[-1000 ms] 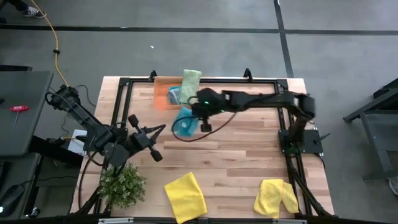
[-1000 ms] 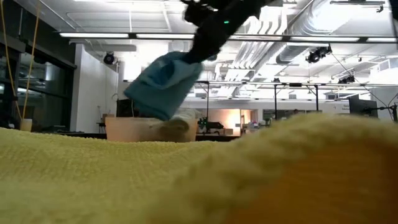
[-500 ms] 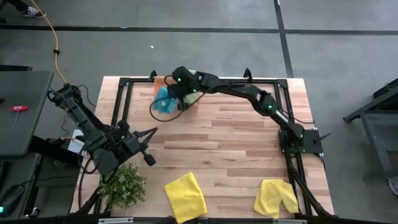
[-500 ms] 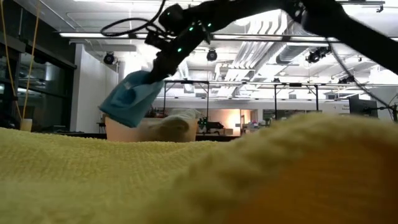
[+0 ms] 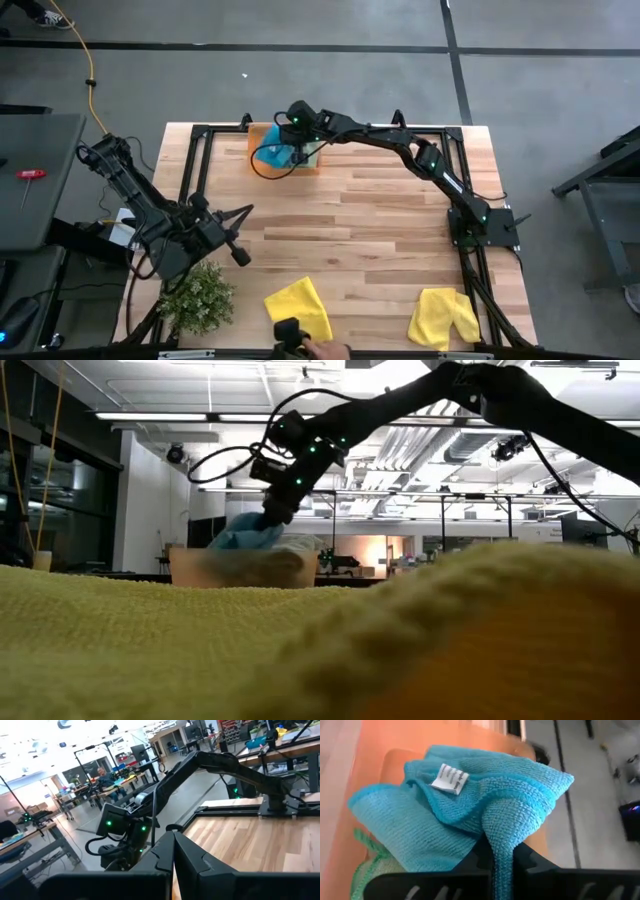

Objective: Fold microfiber towels
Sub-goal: Put the blue microfiber cloth into the orange bin

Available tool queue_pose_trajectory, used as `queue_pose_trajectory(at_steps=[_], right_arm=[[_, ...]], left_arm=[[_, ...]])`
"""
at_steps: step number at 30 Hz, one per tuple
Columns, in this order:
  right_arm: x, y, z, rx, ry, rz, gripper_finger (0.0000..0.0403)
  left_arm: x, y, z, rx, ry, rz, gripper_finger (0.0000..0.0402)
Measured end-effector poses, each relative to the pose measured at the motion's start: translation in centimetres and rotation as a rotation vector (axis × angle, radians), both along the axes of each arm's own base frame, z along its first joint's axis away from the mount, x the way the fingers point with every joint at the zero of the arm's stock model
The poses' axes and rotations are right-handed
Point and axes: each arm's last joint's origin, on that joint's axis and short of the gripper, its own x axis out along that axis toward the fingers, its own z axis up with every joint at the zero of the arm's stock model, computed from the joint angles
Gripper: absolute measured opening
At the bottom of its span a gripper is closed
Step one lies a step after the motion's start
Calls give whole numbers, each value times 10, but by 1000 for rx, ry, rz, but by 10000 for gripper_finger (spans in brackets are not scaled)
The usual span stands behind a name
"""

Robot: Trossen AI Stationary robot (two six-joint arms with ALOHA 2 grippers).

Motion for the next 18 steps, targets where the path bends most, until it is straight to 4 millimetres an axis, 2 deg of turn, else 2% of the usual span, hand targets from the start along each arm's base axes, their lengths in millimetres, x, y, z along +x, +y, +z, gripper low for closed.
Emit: queue_pose_trajectory(at_steps=[6,18], right_arm=[[-4,-4,-2,49,3,-91,7],[-5,-6,-2,31,3,-170,80]], left_arm=[[1,1,0,-1,3,-5,0],[1,1,0,-1,3,-6,0]])
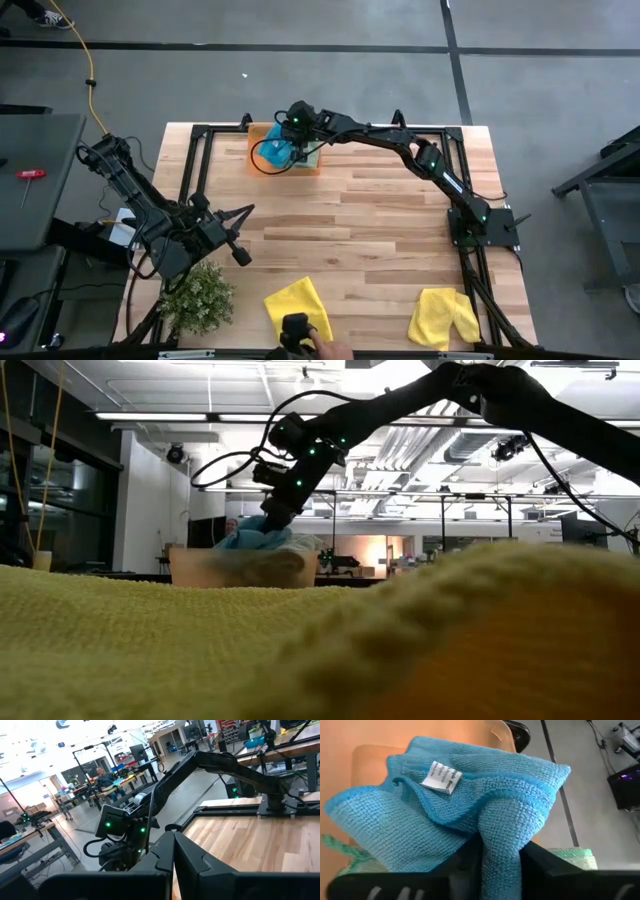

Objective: Fold microfiber towels
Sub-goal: Put the blue microfiber cloth into the orange bin, then put the left yellow microfiber cloth into the orange bin

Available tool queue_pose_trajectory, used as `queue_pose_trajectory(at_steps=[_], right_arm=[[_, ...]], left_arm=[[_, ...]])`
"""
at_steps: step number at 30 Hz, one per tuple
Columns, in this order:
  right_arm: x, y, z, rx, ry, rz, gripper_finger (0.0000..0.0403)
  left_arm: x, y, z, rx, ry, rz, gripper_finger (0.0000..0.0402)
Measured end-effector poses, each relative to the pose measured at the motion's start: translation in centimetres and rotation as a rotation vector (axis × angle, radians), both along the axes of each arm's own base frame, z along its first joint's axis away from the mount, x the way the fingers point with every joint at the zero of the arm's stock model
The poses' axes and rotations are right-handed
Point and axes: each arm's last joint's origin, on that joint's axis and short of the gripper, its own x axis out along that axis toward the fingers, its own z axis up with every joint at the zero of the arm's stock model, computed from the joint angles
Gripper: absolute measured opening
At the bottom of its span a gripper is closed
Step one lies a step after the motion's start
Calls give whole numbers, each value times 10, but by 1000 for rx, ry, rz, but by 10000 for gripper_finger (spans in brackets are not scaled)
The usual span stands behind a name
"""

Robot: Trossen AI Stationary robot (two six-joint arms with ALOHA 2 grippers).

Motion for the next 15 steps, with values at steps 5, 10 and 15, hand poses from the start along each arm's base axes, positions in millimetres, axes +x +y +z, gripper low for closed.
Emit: queue_pose_trajectory(at_steps=[5,10,15], right_arm=[[0,-2,2,-38,-8,-36,132],[4,-3,6,-62,-57,-45,192],[6,-1,14,-78,-79,-35,224]], left_arm=[[0,0,0,0,0,0,0],[0,0,0,0,0,0,0],[0,0,0,2,3,0,0]])
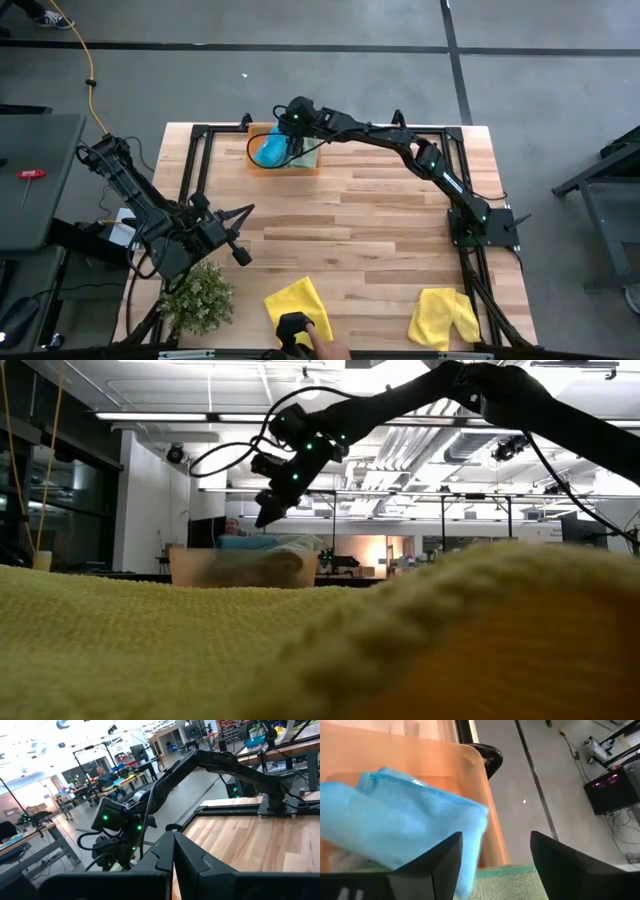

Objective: Fold microfiber towels
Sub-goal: Put the left yellow microfiber cloth into the orange bin

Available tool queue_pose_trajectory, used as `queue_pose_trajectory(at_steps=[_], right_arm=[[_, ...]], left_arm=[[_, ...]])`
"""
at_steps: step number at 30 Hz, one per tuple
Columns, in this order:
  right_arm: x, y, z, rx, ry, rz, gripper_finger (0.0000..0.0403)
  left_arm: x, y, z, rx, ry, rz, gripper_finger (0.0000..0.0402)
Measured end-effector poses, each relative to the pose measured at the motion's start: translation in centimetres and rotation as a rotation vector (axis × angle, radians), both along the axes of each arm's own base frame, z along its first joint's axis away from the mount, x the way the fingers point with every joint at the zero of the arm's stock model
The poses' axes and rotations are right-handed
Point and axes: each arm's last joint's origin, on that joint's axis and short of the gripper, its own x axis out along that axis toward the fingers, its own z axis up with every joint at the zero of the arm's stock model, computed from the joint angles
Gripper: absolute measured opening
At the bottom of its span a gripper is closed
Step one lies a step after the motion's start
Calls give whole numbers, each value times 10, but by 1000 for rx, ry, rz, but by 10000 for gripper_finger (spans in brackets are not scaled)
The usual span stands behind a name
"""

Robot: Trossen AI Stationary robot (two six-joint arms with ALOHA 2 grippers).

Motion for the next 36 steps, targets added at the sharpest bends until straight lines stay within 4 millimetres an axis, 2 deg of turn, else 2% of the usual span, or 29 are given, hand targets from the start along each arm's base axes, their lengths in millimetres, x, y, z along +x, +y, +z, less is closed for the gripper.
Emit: queue_pose_trajectory(at_steps=[12,16,21,27,32,36], right_arm=[[-8,5,35,93,16,109,229],[-18,8,51,85,45,120,229],[-51,13,70,176,181,69,229],[-90,23,59,318,369,-27,229],[-129,53,37,337,388,-24,228],[-172,86,26,304,243,-8,228]], left_arm=[[0,0,0,0,0,-1,0],[0,0,-1,1,2,0,0],[1,-1,-9,55,65,-3,0],[2,5,-22,50,103,-29,0],[10,14,-28,-22,140,-100,0],[25,31,-38,-81,169,-161,0]])
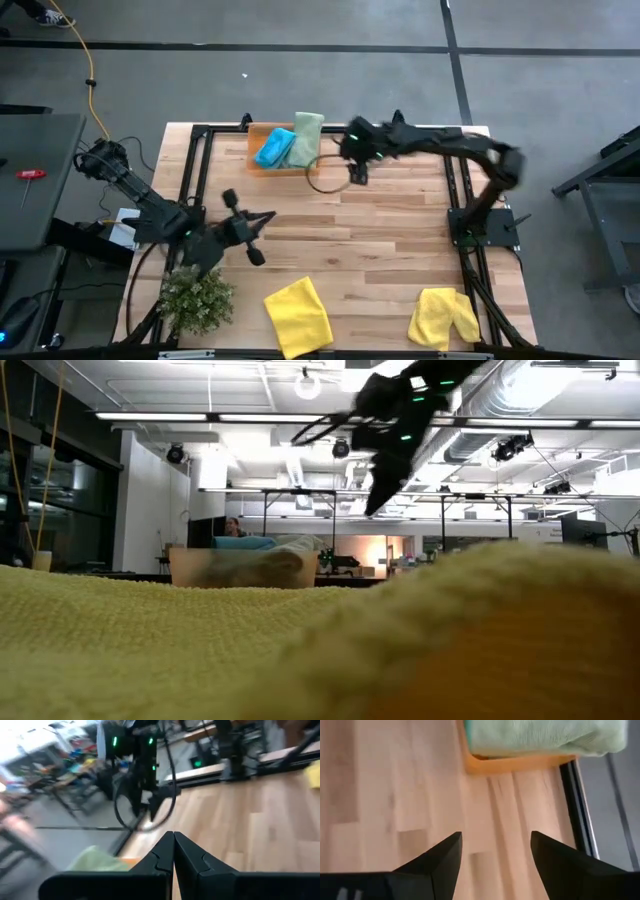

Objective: Fold microfiber towels
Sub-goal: Put the left yellow microfiber cloth into the orange bin

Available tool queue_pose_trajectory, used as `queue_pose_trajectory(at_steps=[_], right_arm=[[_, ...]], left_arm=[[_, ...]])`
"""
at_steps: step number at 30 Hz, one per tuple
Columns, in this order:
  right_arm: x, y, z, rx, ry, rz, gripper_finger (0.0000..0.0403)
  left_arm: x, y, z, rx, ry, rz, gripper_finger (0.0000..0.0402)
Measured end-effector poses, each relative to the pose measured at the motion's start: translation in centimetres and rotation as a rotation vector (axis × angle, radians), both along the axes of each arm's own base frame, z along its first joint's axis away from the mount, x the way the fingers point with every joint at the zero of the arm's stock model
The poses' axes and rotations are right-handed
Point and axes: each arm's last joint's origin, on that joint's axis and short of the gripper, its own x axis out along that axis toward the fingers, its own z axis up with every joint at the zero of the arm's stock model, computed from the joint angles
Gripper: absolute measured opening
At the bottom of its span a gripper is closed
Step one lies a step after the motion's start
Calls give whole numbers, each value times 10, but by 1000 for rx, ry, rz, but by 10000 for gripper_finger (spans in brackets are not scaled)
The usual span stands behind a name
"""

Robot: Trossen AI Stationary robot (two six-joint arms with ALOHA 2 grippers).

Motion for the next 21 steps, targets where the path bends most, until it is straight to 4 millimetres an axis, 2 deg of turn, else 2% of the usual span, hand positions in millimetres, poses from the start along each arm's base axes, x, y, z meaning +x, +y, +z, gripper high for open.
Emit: queue_pose_trajectory(at_steps=[2,7,9,14,21], right_arm=[[-22,19,-4,-20,-116,-4,228],[-66,66,-11,-26,-513,28,228],[-81,83,-17,-18,-658,56,228],[-111,110,-35,14,-903,120,228],[-130,122,-54,24,-1008,144,228]], left_arm=[[10,11,-4,-44,-15,-69,0],[35,35,-12,-117,-162,-474,0],[42,42,-15,-126,-192,-572,0],[56,57,-23,-124,-167,-522,0],[69,76,-41,-100,-95,-394,1]])
